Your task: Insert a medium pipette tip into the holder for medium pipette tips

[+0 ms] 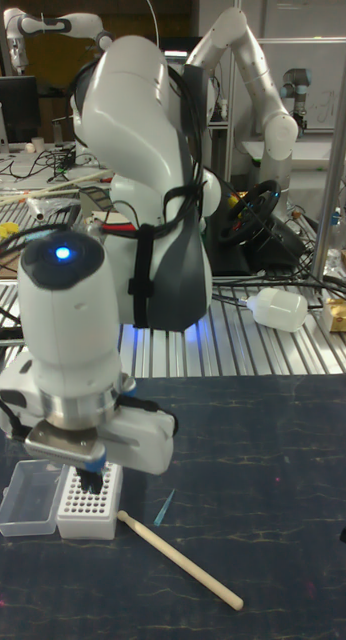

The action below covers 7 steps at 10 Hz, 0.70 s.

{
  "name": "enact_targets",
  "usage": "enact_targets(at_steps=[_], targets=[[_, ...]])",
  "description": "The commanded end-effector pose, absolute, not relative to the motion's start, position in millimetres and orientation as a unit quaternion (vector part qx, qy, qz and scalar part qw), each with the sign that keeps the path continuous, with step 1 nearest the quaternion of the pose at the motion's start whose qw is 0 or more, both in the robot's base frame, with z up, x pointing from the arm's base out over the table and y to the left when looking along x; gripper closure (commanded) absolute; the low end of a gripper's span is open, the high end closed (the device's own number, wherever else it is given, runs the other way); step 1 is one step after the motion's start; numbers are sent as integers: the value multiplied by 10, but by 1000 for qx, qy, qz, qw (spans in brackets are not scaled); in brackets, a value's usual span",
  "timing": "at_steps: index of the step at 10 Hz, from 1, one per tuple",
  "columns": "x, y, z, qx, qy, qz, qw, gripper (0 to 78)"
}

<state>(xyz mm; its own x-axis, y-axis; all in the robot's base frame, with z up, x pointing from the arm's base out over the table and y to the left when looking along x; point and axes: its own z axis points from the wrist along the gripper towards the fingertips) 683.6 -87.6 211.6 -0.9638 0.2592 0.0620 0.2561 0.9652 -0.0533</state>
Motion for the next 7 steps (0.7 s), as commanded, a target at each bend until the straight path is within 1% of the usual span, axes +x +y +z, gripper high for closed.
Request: enact_targets(at_steps=[1,2,4,7], targets=[[6663,-1042,2396,-124,-992,29,-20,765],[6630,-1047,2403,-125,-991,31,-32,765],[6555,-1058,2414,-121,-991,48,-44,765],[6446,-1044,2391,-125,-989,54,-65,765]])
